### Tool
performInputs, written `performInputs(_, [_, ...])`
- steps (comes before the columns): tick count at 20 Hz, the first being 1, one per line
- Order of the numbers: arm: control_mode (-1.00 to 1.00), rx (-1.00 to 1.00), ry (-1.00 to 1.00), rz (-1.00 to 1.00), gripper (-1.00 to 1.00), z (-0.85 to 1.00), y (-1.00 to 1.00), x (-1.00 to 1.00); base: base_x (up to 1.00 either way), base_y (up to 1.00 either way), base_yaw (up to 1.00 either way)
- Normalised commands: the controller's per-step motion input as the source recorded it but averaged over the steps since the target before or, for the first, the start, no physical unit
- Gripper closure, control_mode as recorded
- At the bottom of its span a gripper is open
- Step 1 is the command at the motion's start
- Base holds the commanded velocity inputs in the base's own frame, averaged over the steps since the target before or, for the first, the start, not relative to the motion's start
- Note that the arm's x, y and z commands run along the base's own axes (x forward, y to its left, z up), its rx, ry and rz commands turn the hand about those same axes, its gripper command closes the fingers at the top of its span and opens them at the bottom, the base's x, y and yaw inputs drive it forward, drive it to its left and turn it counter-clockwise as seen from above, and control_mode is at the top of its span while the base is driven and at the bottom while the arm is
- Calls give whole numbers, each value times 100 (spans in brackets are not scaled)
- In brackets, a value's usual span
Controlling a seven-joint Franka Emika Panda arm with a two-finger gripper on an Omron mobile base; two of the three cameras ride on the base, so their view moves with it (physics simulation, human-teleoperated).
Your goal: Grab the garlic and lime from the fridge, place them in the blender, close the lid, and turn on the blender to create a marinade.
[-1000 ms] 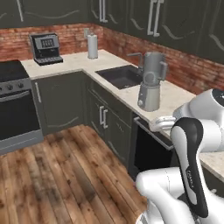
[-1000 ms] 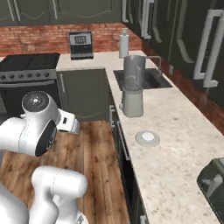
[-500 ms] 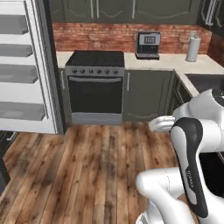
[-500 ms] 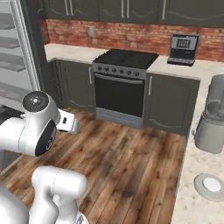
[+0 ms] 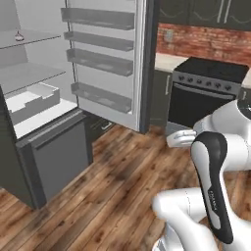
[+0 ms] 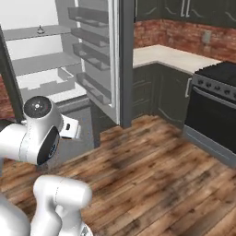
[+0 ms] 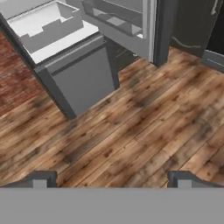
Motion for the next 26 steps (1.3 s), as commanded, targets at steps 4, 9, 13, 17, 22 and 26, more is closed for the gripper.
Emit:
performInputs(4, [100,0,0,0,-100,0,0,0,77,42,52])
performInputs(9, [100,0,0,0,-100,0,0,0,100,31,33])
performInputs(13, [100,0,0,0,-100,0,0,0,99,26,31])
performInputs(17, [100,0,0,0,-100,0,0,0,79,-25,39])
performInputs(22, [100,0,0,0,-100,0,0,0,77,-38,35])
performInputs(26, [100,0,0,0,-100,0,0,0,68,-45,34])
